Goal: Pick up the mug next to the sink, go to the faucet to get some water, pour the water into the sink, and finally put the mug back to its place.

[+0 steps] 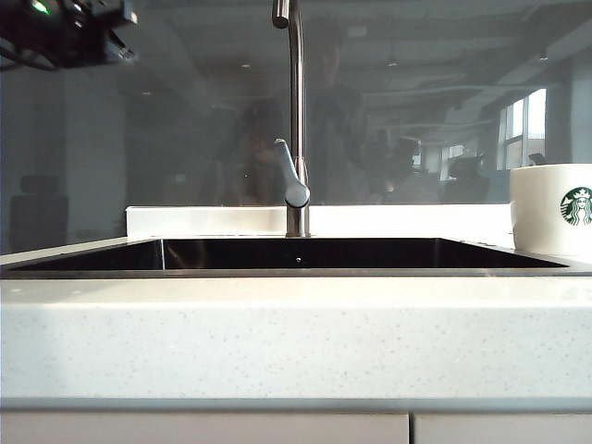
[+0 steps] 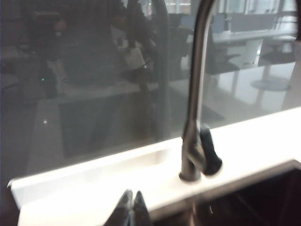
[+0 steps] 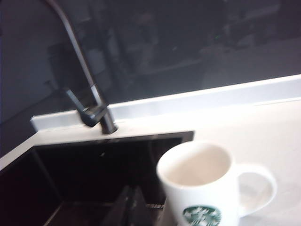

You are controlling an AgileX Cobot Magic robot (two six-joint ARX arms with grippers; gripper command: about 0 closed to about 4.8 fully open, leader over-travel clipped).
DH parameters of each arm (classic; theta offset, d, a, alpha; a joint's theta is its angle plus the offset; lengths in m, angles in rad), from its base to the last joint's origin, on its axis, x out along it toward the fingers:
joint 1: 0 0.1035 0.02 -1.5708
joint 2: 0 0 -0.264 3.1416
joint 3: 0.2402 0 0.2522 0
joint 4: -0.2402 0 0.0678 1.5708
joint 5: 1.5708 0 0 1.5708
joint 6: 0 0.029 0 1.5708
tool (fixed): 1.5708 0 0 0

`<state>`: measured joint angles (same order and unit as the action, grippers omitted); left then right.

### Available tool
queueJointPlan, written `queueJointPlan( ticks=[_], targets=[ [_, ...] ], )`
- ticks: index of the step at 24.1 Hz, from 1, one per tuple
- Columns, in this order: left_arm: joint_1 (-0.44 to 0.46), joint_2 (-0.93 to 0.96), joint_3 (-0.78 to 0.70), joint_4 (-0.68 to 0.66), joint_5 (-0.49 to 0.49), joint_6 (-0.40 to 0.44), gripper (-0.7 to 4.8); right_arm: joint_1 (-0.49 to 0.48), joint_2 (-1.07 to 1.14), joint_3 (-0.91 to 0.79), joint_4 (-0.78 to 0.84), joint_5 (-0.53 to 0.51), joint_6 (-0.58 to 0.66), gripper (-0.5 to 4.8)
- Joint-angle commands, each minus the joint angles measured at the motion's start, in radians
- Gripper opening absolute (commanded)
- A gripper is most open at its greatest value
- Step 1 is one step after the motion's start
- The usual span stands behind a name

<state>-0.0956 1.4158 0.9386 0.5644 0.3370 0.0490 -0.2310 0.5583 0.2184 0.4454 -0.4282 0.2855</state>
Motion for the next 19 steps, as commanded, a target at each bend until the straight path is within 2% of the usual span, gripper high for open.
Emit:
queueJointPlan(
  ticks=[1, 7, 8, 13, 16, 19],
  targets=[
    [-0.008, -0.143, -0.111, -0.026, -0.065, 0.032, -0.04, 0.041, -0.026, 0.005, -0.082, 0.0, -0.025, -0.02],
    [-0.009, -0.396, -0.31, -0.077, -0.157, 0.03, -0.04, 0.115, -0.051, 0.005, -0.196, 0.017, -0.079, -0.02],
    [-0.009, -0.486, -0.373, -0.118, -0.205, 0.03, -0.05, 0.142, -0.061, 0.005, -0.209, 0.065, -0.101, -0.02],
    [-0.009, -0.792, -0.555, -0.225, -0.32, 0.03, -0.04, 0.239, -0.069, 0.005, -0.214, 0.242, -0.142, -0.02],
    [-0.009, -0.978, -0.628, -0.323, -0.345, 0.029, -0.04, 0.309, -0.068, 0.005, -0.226, 0.334, -0.153, -0.02],
    [-0.009, -1.113, -0.666, -0.431, -0.345, 0.02, -0.05, 0.36, -0.064, 0.004, -0.233, 0.351, -0.153, -0.02]
  ],
)
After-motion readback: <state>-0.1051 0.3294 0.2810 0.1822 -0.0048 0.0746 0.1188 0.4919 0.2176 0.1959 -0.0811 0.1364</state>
